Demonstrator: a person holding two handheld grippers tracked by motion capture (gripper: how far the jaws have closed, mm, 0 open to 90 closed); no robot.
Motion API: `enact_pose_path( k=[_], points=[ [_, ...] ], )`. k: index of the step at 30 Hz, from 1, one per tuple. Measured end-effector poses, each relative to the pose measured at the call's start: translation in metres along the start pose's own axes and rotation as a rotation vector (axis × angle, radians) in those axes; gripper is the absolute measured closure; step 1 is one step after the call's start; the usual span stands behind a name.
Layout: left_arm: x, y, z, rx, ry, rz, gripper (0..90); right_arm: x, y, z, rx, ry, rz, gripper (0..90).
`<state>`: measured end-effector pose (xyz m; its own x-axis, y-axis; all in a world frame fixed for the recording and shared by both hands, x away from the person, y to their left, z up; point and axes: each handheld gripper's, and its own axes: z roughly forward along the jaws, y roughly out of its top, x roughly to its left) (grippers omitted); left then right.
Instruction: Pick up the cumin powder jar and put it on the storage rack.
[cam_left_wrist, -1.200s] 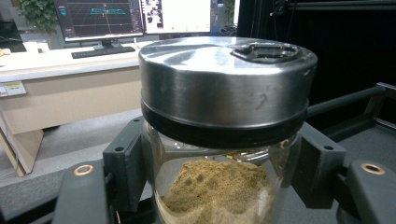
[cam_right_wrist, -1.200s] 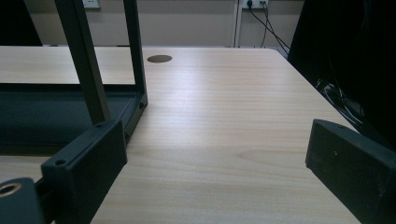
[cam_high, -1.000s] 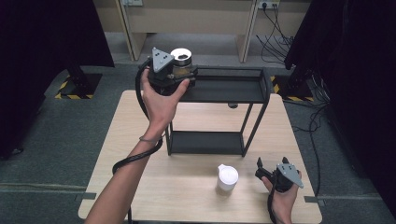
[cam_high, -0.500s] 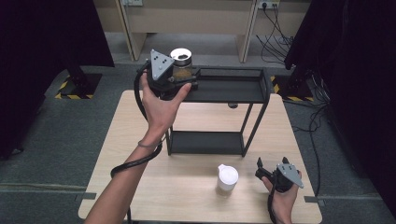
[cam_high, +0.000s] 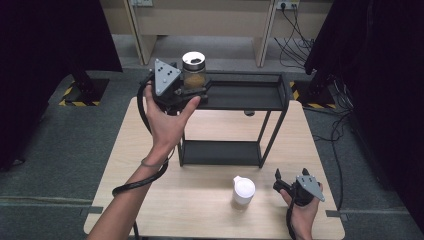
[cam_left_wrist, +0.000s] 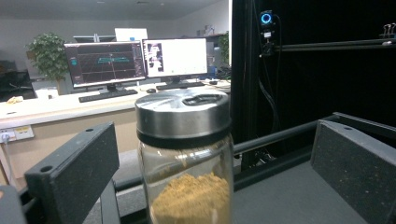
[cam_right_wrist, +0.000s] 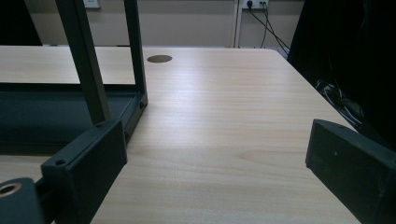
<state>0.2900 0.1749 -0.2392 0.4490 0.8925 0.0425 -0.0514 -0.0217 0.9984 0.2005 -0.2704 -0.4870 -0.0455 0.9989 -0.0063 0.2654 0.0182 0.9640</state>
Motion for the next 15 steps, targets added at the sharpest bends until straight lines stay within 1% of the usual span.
enact_pose_path(
  k=[4, 10, 15],
  points=[
    [-0.002, -0.006, -0.009, -0.014, -0.019, 0.014, 0.3, 0.0, 0.0, 0.0, 0.0, 0.0, 0.0, 5.5],
    [-0.005, -0.011, -0.019, -0.014, -0.035, 0.027, 0.4, 0.0, 0.0, 0.0, -0.001, 0.0, -0.001, 5.5],
    [-0.005, -0.013, -0.024, -0.01, -0.035, 0.031, 0.4, 0.0, -0.001, 0.0, -0.003, -0.001, -0.002, 5.4]
  ],
)
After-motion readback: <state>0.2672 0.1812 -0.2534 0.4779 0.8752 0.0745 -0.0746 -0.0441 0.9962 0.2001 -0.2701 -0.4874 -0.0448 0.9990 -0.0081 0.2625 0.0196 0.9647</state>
